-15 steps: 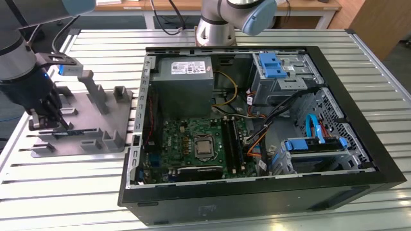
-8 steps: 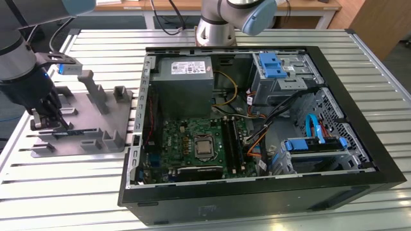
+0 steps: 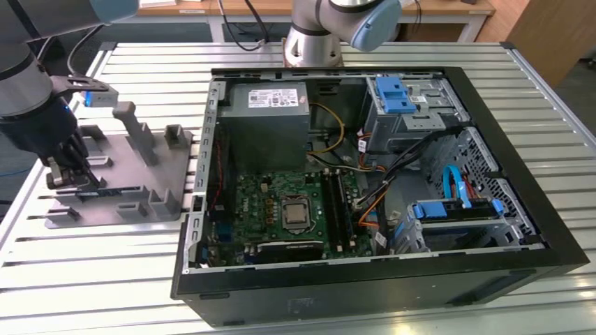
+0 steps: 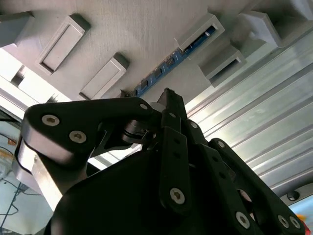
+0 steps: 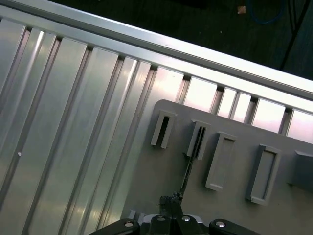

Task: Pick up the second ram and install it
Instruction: 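Pick up the second ram and move it above second insertion slot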

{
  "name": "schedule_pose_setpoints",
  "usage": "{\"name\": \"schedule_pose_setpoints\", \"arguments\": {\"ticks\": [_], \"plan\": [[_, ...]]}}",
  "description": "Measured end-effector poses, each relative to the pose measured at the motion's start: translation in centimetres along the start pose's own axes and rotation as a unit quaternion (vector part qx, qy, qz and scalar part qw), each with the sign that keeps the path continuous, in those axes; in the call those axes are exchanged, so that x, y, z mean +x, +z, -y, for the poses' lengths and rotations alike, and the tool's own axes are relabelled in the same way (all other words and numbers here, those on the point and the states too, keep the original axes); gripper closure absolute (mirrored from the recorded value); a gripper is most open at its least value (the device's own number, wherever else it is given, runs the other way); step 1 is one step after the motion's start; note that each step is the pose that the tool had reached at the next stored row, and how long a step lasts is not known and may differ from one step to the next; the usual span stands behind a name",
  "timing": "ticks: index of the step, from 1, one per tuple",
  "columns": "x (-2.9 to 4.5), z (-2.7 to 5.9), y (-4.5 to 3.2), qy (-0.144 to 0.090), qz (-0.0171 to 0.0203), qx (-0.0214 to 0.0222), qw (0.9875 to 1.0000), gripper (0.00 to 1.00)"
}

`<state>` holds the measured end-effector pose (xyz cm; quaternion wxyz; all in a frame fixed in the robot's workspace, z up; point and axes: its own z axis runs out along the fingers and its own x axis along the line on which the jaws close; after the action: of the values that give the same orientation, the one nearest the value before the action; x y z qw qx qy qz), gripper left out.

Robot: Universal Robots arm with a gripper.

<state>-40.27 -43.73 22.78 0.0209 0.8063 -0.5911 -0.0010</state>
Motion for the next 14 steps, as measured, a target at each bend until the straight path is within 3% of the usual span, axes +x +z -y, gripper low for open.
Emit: {"name": "schedule_pose_setpoints", "arguments": {"ticks": [14], "plan": [[0.0, 0.0, 0.0, -0.043, -0.0015, 0.001, 0.9991, 0.9]]}}
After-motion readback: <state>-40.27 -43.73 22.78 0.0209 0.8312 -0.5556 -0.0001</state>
